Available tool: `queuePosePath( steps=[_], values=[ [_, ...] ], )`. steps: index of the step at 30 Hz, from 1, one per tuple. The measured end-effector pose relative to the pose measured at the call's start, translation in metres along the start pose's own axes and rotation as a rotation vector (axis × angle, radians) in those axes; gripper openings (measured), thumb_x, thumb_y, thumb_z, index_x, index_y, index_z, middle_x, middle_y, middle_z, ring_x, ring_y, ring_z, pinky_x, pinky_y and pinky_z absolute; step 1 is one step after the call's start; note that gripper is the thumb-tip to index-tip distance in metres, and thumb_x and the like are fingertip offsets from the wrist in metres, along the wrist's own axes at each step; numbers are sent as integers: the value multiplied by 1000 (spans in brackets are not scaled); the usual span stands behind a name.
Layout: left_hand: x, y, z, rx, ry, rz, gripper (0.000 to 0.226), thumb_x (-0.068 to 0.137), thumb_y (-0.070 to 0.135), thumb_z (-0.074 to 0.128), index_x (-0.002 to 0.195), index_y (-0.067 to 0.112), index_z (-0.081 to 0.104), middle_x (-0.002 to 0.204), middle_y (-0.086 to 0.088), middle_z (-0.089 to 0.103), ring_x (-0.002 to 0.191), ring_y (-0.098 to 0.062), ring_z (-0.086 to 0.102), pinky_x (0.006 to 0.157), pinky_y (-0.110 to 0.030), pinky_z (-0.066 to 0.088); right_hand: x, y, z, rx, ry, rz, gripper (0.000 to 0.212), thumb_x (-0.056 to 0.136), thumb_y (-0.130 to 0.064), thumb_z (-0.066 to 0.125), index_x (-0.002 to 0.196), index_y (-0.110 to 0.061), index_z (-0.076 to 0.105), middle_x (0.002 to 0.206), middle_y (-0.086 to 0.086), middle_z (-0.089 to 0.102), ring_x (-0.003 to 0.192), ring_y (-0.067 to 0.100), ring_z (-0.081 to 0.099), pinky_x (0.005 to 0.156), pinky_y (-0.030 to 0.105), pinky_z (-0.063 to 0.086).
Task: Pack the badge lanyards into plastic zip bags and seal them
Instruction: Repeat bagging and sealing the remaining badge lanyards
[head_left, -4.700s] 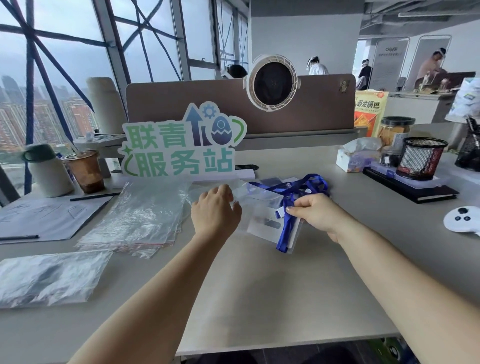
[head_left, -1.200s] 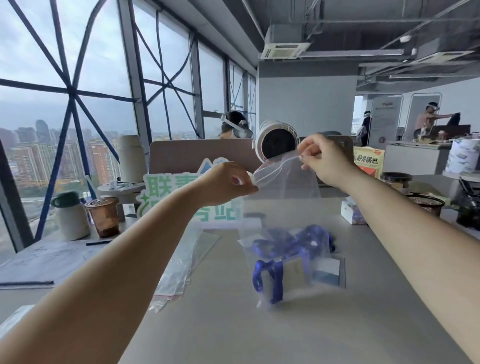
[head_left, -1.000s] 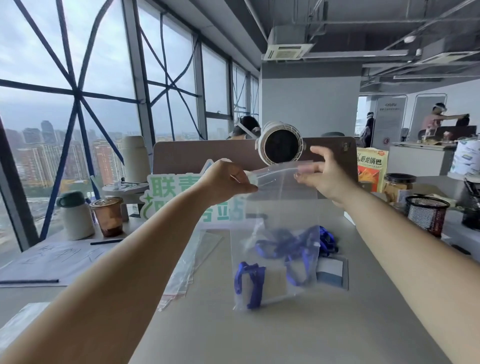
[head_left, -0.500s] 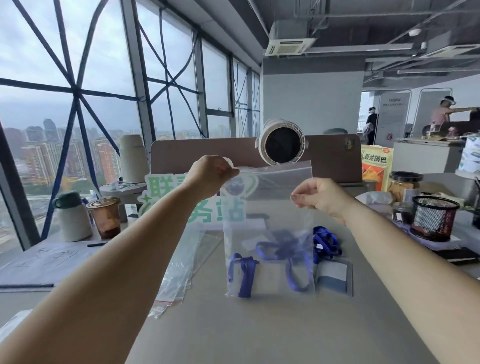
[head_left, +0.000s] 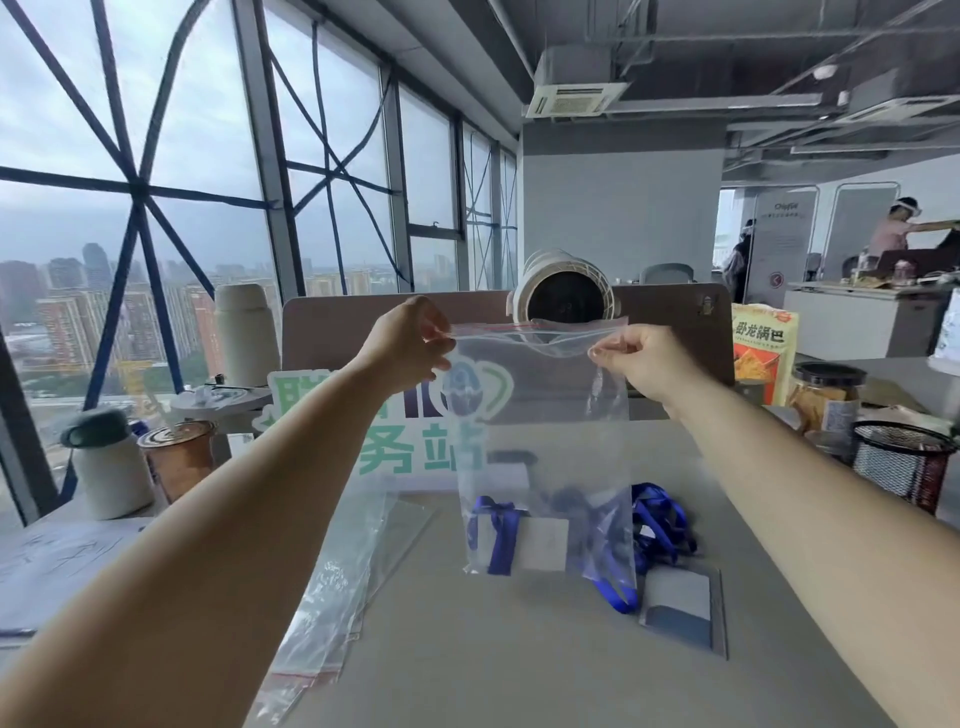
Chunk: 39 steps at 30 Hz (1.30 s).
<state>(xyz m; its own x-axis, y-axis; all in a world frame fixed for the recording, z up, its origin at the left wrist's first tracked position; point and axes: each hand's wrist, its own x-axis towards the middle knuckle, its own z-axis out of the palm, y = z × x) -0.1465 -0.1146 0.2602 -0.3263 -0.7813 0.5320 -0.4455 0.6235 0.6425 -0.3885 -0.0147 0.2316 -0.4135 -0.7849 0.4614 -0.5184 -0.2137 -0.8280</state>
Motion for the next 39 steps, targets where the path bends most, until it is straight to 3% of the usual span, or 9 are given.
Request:
queuePosePath(
  steps=[5, 11, 16, 23, 28, 31, 35, 37, 39],
  values=[
    [12, -1, 0, -87, 111, -44, 7, 87, 8, 63, 83, 14, 62, 85, -9, 70, 75, -20, 71, 65, -36, 60, 17, -12, 1, 33, 55, 13, 7, 88, -6, 62, 85, -12, 63, 81, 6, 65, 58, 12, 54, 46, 13, 39],
    [-30, 13, -22, -90, 184, 50, 3, 85, 12, 63, 88, 13, 65, 84, -2, 69, 67, -10, 66, 53, -16, 49, -21, -27, -11, 170, 27, -104, 17, 89, -5, 60, 81, -19, 64, 87, 5, 69, 80, 15, 64, 79, 28, 52],
    [-136, -19, -17, -113, -94, 32, 6, 83, 7, 68, 86, 11, 65, 82, 6, 67, 62, 12, 60, 60, -3, 43, -103, 16, -21, 4, -228, 30, 10, 84, -8, 67, 87, -17, 71, 96, 5, 72, 89, 13, 62, 88, 28, 49],
    [-261, -78, 19, 50, -585, 7, 21, 82, 10, 70, 82, 30, 63, 100, 10, 72, 100, -5, 65, 95, -32, 50, -218, 77, -16, -339, -464, 157, 34, 86, 6, 51, 86, -21, 72, 94, -4, 71, 90, 14, 63, 84, 28, 48],
    [-292, -68, 26, 159, -625, -42, 15, 89, 21, 62, 103, 24, 64, 113, 6, 65, 110, -7, 59, 90, -16, 41, -249, 89, -13, -487, -510, 166, 34, 89, 0, 46, 94, -23, 71, 102, -4, 68, 106, 13, 60, 89, 21, 42],
    [-286, -60, 37, 330, -533, 33, 33, 96, 37, 47, 126, 25, 56, 140, 3, 49, 130, -15, 43, 102, -24, 32, -247, 86, -4, -489, -464, 124, 35, 95, -29, 51, 129, -27, 53, 139, -2, 49, 133, 17, 40, 109, 32, 32],
    [-284, -71, 59, 699, -786, 45, 55, 99, 49, 21, 150, 33, 6, 158, 6, -9, 146, -19, -10, 118, -45, -6, -255, 89, 17, -868, -795, 98, 73, 90, -66, 22, 149, -33, -4, 156, -15, -11, 144, 16, -18, 116, 45, -10],
    [-284, -78, 62, 733, -883, 21, 53, 99, 49, 24, 149, 36, 9, 159, 7, -7, 146, -21, -9, 116, -49, -8, -255, 95, 19, -997, -870, 132, 81, 85, -73, 19, 149, -32, -6, 156, -14, -12, 144, 17, -18, 115, 47, -14],
    [-274, -78, 62, 629, -765, 1, 51, 95, 54, 33, 144, 38, 28, 159, 8, 8, 147, -19, 2, 116, -48, -4, -242, 97, 23, -985, -754, 123, 80, 86, -72, 25, 150, -31, 1, 158, -11, -5, 146, 19, -9, 116, 49, -9]
  ],
)
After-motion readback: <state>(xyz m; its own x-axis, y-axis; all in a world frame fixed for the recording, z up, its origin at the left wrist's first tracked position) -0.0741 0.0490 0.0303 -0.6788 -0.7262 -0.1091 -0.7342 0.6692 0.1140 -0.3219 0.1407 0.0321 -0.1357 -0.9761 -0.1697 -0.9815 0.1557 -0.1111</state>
